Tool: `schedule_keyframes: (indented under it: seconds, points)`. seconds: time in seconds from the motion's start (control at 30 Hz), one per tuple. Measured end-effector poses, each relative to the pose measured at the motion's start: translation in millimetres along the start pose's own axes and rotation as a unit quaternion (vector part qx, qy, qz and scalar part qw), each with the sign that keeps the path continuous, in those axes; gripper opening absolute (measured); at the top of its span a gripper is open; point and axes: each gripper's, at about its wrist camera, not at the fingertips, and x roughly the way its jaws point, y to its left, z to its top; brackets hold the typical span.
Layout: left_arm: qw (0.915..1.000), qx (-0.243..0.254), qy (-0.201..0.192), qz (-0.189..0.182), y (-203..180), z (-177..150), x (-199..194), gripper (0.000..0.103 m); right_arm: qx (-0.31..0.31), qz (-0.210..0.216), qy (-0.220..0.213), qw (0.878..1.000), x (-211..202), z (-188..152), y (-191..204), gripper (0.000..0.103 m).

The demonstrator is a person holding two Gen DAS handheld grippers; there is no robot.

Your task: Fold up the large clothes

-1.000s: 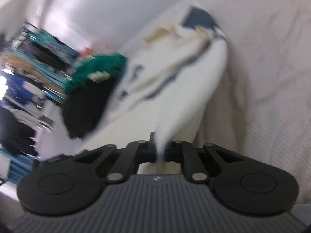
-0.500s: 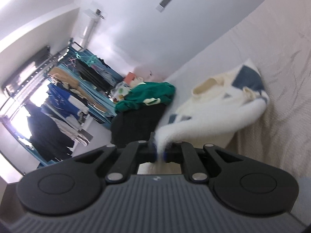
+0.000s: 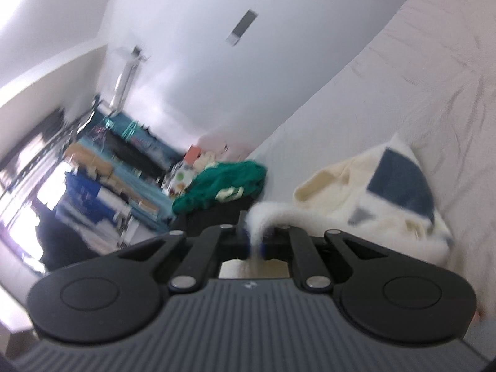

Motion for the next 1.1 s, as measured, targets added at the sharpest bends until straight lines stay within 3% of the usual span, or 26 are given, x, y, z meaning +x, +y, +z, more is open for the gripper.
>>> schedule_keyframes:
  seconds: [0.27,0.4,0.57,0.7,0.8,0.9,1.1]
  points:
    - [0.9957,-0.003,0.035,0.085,14,83,148,0.009,0.038,-0.074,-0.026,0.996,118,54,-43,0.009]
    - [0.9898,0.022,0.045,0.134,34,101,217,0.009,0.064,-0.106,-0.025,0.992,171,68,-74,0.009]
    - [0.9854,0.03,0.064,0.155,71,107,289,0.009,0.066,-0.14,-0.024,0.988,215,78,-116,0.009]
    - [0.978,0.082,0.084,0.172,92,106,340,0.01,0.051,-0.159,-0.026,0.986,241,78,-147,0.009]
    - [0.9731,0.119,0.095,0.173,106,109,367,0.011,0.06,-0.162,-0.032,0.985,252,75,-174,0.009]
    - [0.9713,0.117,0.107,0.177,120,107,384,0.012,0.065,-0.174,-0.027,0.982,261,67,-193,0.009]
    - [0.9652,0.147,0.112,0.185,116,95,387,0.013,0.088,-0.174,-0.015,0.981,268,64,-201,0.009]
